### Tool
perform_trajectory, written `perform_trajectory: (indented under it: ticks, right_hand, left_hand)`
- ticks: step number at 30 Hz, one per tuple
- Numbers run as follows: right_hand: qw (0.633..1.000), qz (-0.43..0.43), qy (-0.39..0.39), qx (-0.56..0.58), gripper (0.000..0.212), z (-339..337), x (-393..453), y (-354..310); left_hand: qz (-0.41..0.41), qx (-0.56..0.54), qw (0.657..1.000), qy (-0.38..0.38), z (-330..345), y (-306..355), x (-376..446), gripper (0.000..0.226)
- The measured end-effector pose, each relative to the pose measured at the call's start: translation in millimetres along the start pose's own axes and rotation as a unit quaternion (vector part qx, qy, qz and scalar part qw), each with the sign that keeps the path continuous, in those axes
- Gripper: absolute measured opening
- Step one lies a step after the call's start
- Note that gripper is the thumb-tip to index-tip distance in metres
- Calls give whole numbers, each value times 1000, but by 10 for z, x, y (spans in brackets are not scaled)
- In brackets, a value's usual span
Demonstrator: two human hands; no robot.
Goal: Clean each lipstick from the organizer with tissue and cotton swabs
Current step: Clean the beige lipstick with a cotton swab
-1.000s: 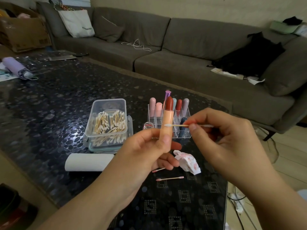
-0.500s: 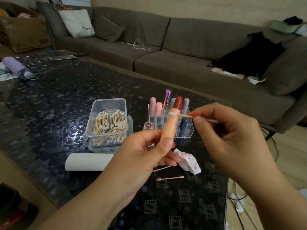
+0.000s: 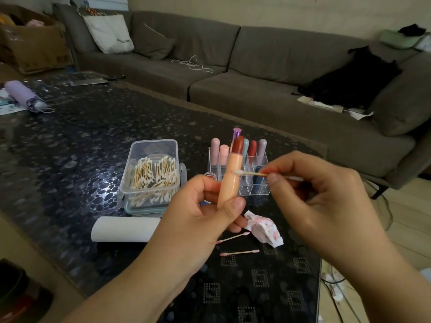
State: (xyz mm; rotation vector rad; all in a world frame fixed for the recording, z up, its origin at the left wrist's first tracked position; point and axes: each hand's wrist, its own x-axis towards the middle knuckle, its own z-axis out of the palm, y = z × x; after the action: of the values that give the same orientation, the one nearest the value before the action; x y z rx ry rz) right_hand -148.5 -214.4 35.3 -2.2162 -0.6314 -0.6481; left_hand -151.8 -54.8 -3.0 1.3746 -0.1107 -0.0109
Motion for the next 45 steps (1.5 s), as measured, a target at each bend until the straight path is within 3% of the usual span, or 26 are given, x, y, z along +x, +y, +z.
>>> perform_trajectory:
  ticks: [6,18,23,27,40,45]
  right_hand:
    - [999,19,-1,34,12,-25,1,7]
    - [999,18,22,28,10,-20,23,3]
    - [999,19,-12,31,10,-33,13,-14]
    - [999,25,15,27,12,-28,23,3]
    - [999,20,-14,48,9,-54,25,0]
    - [998,26,12,50,10,-72,27,5]
  left_hand:
    - [-5,-11,1000,-28,-13,18,-13,35]
    - [-2,-12,999,-34,-11,23,-13,37]
    - [2,-2,1000,-30,-7,30,-21,32]
    - [3,0,1000,-29,-8,36,-21,35]
    - [-7,-7,999,-35,2,37,-42,37]
    - [-4,-11,999,-35,15,39,-33,37]
